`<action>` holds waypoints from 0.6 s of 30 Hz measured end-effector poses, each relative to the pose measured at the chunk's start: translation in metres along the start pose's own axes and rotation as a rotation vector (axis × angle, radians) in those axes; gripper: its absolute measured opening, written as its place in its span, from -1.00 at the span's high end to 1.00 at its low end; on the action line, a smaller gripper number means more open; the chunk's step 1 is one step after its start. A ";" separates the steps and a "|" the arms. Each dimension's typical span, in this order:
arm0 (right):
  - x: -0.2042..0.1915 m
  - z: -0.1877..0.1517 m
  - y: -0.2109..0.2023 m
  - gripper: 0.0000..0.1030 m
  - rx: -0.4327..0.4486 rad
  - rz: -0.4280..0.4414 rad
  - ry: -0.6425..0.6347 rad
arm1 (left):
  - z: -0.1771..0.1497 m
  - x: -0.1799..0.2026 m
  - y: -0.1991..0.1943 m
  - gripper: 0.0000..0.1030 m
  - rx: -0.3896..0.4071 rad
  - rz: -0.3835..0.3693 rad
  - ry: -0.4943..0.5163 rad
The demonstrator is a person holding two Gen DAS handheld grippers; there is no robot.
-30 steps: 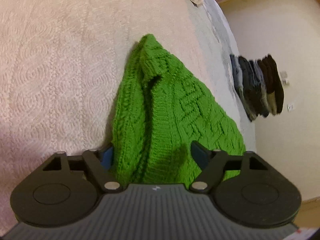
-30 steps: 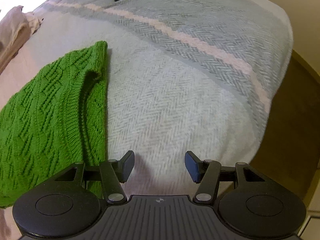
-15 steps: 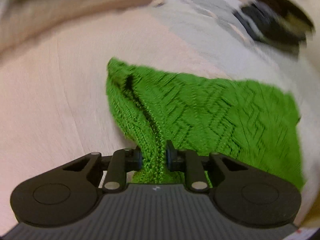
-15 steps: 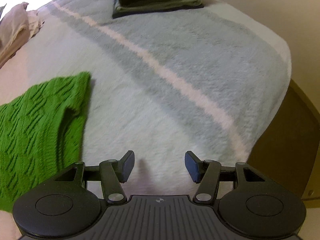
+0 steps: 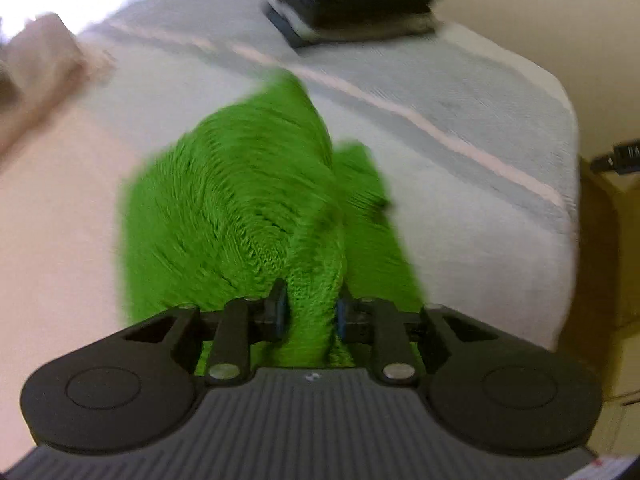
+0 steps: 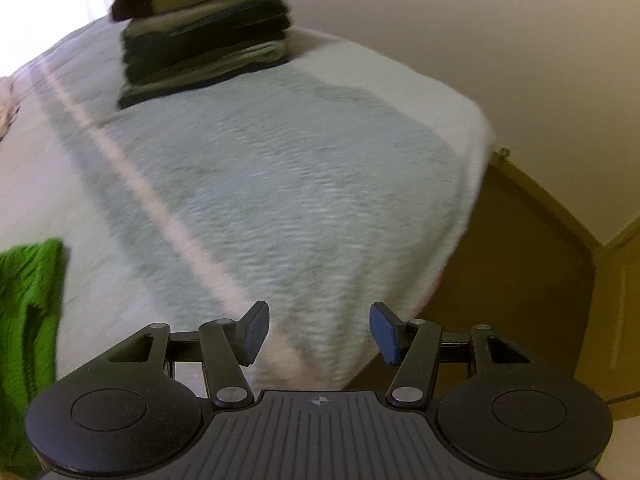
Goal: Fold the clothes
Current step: 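Grasp one side edge with the left gripper and fold it toward the middle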
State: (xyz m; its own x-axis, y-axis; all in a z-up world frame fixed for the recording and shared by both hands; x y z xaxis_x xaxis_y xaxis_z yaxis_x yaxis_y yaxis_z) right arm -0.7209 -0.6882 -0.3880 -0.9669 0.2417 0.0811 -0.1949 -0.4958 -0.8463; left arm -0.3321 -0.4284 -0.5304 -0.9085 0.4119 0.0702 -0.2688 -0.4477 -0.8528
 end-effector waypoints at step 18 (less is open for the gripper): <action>-0.216 0.003 -0.003 -0.03 -0.026 0.841 0.037 | -0.020 -0.191 -0.027 0.31 -0.019 0.153 -0.386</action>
State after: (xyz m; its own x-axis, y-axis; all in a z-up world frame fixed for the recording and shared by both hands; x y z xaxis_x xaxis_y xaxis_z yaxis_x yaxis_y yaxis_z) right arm -0.5117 -0.7413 -0.4018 -0.7824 -0.1722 -0.5985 0.5921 -0.5034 -0.6292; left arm -0.1448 -0.4790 -0.5309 -0.9917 0.0124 0.1277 -0.1188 -0.4648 -0.8774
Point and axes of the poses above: each gripper's, at about its wrist camera, not at the fingertips, and y roughly the way its jaws point, x to its right, z to its top, the point moved 10 cm from there along y, roughly the way its jaws point, and after that the axes turned 1 degree about x, right-handed, at the moved point
